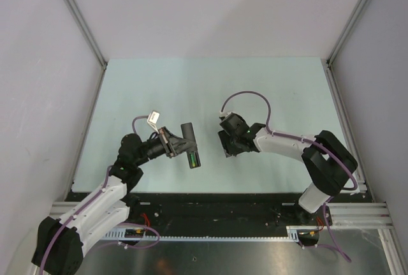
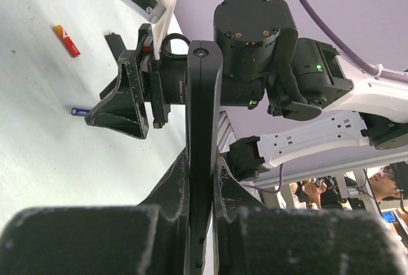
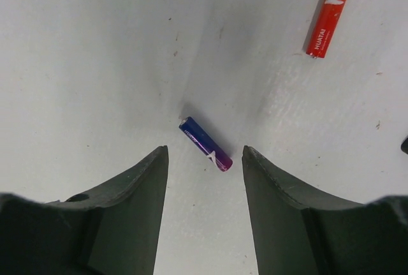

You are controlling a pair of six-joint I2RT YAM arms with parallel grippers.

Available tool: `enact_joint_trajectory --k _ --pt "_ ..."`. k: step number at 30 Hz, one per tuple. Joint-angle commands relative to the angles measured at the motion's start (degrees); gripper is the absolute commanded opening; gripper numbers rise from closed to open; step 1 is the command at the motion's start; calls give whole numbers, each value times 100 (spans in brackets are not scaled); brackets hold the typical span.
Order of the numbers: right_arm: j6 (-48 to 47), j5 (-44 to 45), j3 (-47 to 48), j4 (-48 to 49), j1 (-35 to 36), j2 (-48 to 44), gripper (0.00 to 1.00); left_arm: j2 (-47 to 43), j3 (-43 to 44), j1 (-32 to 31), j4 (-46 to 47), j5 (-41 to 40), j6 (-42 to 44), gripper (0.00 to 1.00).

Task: Load the batteries into the remote control
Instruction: Adjust the battery at the center of the board, then pick up the battery from the center of the board.

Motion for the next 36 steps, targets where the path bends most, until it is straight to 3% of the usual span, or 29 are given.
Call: enact_joint_trajectory --k 1,7,13,19,28,36 --pt "105 124 230 -81 -169 -396 55 -110 27 45 147 88 84 0" --pt "369 177 257 209 -758 -828 56 -136 18 45 147 80 83 0" --pt "370 62 704 121 -1242 -310 48 -119 -8 45 147 71 83 0" --pt "335 1 846 314 -1295 244 41 -83 -8 45 147 71 92 0" --pt "150 -78 881 358 -1260 560 47 75 27 45 147 71 136 0" --pt "-52 -96 960 297 -1251 859 40 145 45 45 147 80 163 0"
